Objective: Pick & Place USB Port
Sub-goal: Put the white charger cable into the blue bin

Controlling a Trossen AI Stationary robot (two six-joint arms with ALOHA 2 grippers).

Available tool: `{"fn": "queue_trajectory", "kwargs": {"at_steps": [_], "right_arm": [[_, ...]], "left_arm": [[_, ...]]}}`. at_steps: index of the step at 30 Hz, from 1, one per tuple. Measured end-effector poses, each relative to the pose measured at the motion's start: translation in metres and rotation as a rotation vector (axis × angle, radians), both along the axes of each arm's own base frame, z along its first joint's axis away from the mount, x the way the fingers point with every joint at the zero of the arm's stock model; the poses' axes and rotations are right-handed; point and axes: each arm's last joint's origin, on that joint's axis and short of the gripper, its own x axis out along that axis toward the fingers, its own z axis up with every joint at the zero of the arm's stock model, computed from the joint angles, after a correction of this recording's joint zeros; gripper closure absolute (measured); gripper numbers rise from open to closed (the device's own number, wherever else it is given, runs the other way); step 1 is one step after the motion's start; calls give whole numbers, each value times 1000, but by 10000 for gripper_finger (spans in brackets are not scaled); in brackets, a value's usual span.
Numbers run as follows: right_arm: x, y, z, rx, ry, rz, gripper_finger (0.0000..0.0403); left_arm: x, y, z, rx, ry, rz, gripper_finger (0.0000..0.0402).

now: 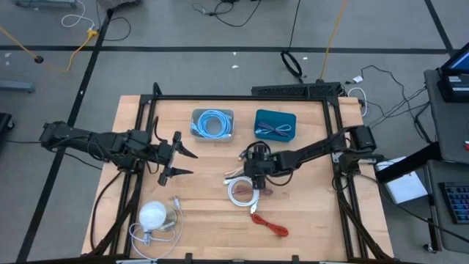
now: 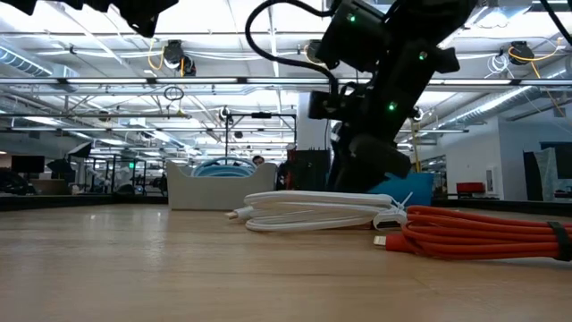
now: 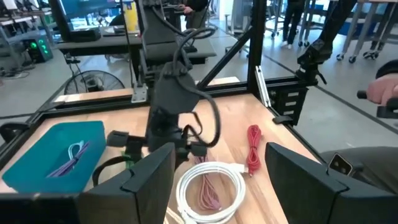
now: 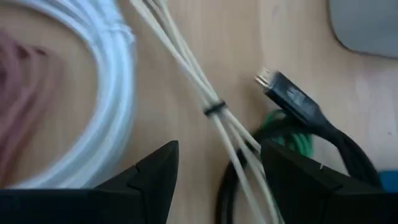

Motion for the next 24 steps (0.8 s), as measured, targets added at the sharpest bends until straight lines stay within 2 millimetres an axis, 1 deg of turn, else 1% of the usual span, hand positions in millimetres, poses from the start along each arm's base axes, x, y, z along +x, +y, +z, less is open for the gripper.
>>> {"fn": "queue_trajectory", "kwargs": {"at_steps": [6,9,11,15,21,22,24], "right_arm": [[4,-6,3,0,-43,-21,180],[3,-8,2,-2,-32,-29,197],[3,-10,-1,-1,-17,-35,219],[2,-10,-7,-3,15,-35,279],[6,-12,-3,3,-40,-39,375],[8,-12,0,6,-66,-39,388],[10,-9,8,12,-125,-33,394]], "left_arm": [[0,0,1,1,-11,-4,147],[0,0,2,-2,-16,-6,147],[0,0,2,-3,-19,-6,147],[0,0,2,-4,-21,-7,147],[0,0,2,-6,-22,-7,147],[0,0,2,-6,-22,-6,147],[0,0,2,-5,-20,-6,147]]}}
